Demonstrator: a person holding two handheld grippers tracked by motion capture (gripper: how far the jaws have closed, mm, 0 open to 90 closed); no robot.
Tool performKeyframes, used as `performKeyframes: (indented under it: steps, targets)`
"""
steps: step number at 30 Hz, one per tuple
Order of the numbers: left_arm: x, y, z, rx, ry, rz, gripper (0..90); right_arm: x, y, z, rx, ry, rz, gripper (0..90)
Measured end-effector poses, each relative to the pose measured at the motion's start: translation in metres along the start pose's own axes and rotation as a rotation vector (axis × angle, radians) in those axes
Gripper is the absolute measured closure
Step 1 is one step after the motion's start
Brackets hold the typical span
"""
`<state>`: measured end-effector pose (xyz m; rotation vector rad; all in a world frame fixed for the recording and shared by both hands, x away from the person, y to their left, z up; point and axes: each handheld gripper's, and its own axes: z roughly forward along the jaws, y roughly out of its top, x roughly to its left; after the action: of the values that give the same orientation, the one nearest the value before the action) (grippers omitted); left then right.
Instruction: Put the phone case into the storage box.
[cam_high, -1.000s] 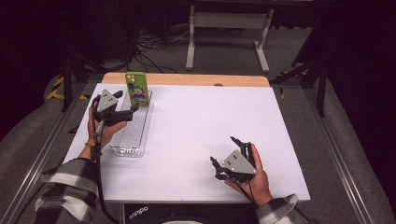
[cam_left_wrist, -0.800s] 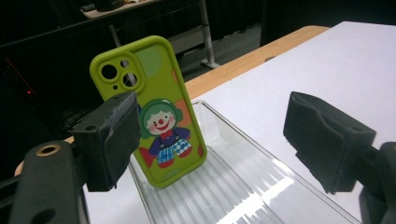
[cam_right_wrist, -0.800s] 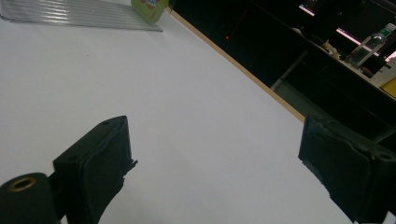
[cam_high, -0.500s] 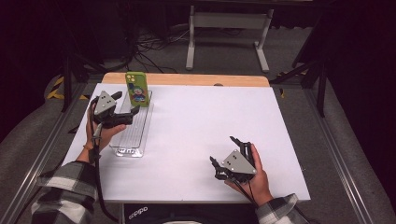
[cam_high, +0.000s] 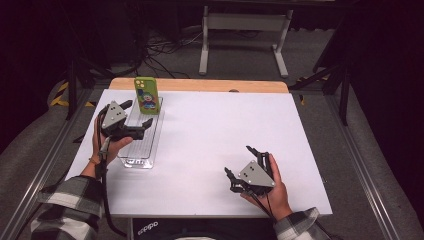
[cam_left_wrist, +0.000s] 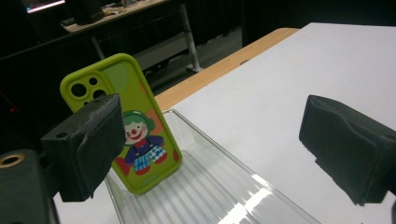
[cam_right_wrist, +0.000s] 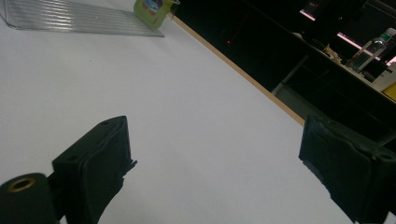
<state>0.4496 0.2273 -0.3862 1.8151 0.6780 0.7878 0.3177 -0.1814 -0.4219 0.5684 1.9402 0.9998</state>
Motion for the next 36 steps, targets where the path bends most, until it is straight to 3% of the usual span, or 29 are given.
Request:
performKeyframes:
  steps: [13, 21, 28, 36]
  targets:
    - [-0.011, 0.002, -0.003, -0.009, -0.016, 0.028, 5.9, -0.001, 0.001, -0.001, -0.009, -0.001, 0.004, 9.4]
    - [-0.016, 0.003, -0.008, -0.03, -0.031, -0.002, 5.4, -0.001, 0.002, -0.002, -0.015, 0.002, 0.012, 9.3]
    - [-0.022, 0.002, -0.012, -0.041, -0.029, 0.023, 4.7, -0.001, 0.003, -0.003, -0.021, 0.007, 0.017, 9.2]
    - [-0.025, 0.0, -0.015, -0.045, -0.054, 0.01, 3.9, -0.001, 0.004, -0.003, -0.025, 0.007, 0.019, 9.0]
